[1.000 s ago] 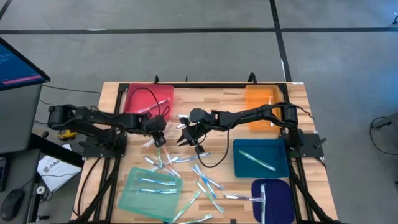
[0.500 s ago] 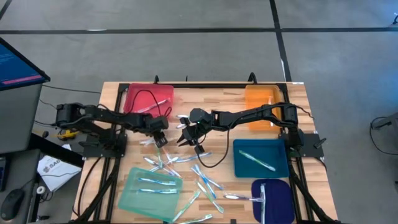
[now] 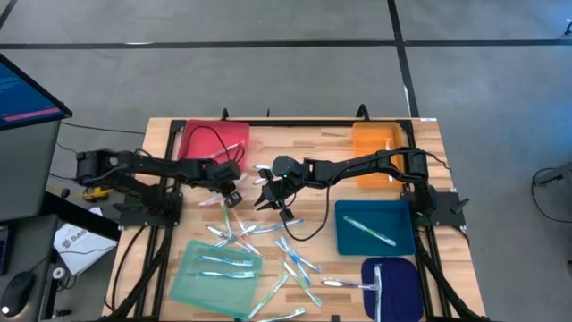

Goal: Pick & Place Toothbrushes
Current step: Put the orange toothbrush into the orange bin

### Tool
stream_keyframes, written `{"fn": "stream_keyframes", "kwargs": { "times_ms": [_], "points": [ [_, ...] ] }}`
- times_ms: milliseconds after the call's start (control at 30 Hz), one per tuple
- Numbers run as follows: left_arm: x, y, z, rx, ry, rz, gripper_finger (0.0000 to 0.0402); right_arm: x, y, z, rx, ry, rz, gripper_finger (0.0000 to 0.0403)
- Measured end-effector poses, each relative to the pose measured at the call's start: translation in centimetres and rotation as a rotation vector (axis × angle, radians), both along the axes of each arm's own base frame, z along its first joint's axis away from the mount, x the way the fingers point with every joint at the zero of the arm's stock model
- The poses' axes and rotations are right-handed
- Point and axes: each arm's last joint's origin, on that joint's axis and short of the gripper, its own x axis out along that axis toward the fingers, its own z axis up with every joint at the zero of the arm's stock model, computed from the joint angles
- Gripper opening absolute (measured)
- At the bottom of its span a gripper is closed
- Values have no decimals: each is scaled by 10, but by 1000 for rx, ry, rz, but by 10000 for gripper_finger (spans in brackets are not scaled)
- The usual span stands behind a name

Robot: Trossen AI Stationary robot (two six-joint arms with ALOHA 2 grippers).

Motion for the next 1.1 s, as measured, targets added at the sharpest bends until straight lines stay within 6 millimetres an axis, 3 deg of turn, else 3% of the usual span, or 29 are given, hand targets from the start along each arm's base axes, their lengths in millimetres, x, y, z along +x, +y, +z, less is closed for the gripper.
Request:
{"fn": "stream_keyframes", "kwargs": {
  "times_ms": [433,800,967,1100],
  "points": [
    [-16,-9,52,52,-298,-42,16,-1,0,-1,8,16,11,71],
    [-18,-21,93,151,-662,-143,16,0,1,12,200,-89,258,71],
    [-16,-25,103,217,-798,-206,16,1,1,21,285,-144,339,71],
    [-19,-26,99,254,-848,-232,16,1,-5,31,383,-177,413,71]
  ]
}}
